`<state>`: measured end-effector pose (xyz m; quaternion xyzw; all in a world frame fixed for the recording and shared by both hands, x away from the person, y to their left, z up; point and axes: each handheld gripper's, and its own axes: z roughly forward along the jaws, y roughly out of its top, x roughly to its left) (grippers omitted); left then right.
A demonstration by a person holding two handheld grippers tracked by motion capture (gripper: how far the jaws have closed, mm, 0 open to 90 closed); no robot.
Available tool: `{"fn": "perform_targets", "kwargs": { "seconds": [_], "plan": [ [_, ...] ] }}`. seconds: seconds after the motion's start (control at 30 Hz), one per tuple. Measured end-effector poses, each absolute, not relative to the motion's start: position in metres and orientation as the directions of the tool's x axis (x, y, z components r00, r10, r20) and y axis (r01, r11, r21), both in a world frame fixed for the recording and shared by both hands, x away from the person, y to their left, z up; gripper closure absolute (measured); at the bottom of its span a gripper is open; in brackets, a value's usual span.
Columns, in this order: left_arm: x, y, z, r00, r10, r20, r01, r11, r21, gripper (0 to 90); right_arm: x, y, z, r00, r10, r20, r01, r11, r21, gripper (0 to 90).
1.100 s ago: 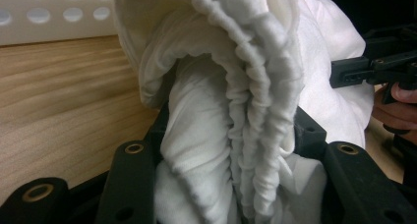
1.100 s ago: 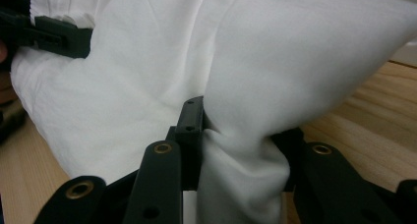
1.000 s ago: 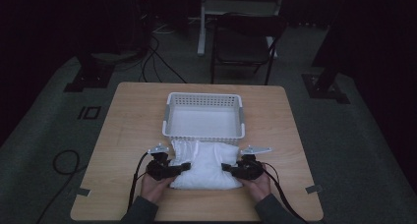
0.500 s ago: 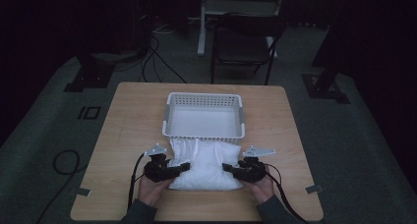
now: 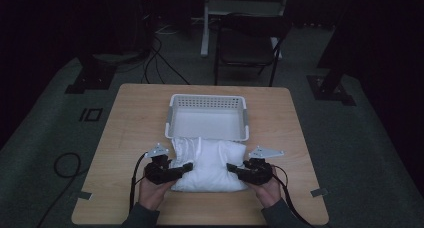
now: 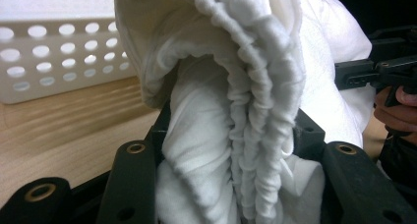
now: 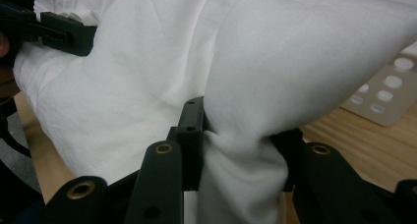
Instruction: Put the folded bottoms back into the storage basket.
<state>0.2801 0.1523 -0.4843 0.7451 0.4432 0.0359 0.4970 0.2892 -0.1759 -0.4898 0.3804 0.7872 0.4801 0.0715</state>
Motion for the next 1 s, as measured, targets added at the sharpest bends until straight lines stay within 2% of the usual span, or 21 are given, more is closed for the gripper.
{"fn": "perform_targets", "kwargs": {
  "seconds": [0.3,1.0],
  "plan": [
    [0.277,0.155,-0.466,0.620,0.693,-0.369,0.591,-0.102,0.800,52.4,0.287,-0.175,-0.468,-0.715,0.663,0.223,0.488,0.245,0.838,66.6],
    [0.296,0.162,-0.420,0.646,0.692,-0.321,0.509,-0.077,0.857,52.5,0.302,-0.170,-0.424,-0.726,0.669,0.161,0.401,0.222,0.889,66.7]
  ]
}}
